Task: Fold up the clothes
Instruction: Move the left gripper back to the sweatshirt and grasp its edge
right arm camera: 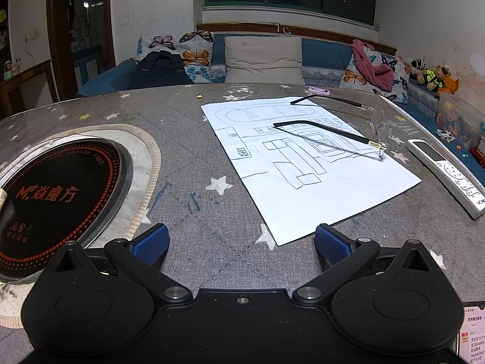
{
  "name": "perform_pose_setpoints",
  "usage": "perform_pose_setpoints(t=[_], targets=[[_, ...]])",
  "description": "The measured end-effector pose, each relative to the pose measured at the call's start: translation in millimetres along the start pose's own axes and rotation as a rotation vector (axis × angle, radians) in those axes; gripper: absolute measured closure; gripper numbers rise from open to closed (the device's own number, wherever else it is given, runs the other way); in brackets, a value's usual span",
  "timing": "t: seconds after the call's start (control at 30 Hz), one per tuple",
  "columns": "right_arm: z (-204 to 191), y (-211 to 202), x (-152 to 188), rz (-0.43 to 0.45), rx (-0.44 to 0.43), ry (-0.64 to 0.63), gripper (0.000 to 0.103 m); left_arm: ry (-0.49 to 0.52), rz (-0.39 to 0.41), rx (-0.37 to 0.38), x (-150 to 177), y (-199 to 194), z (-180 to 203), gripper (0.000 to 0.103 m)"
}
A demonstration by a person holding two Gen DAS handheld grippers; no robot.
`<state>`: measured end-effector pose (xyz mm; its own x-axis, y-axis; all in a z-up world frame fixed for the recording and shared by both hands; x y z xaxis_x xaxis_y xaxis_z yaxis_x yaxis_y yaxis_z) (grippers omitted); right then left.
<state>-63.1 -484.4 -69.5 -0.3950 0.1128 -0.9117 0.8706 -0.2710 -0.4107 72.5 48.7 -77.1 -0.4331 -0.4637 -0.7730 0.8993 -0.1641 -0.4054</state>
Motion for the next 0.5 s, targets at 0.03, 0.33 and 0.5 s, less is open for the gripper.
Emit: perform_pose_setpoints(t=[0.03,0.33,0.5], targets=[[-0.9,-0.1,0.1,0.001,0.002,-0.003,0.000,0.017,0.008,-0.005,-0.6,-1.7,3.5,0.091],[-44.5,-19.6,-11.3,0.021,-0.142,-0.007,0.004,0.151,0.068,-0.043,-2.1,-16.6,29.9,0.091],[-96.8,-34.3,-19.5,0.007,-0.342,-0.025,0.010,0.153,0.062,-0.058,0.4,-17.0,29.2,0.091]])
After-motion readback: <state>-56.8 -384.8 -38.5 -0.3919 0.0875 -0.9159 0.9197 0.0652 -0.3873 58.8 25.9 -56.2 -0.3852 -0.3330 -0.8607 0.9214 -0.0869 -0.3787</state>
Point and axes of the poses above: each gripper's, at about its wrist camera, not at the fingertips, and y roughly the way its jaws point, z to its right, x to its underside, the point moved 2 cm from there along y, roughly the way its jaws point, and after that the axes turned 13 degrees about z, right-handed, at the moved point
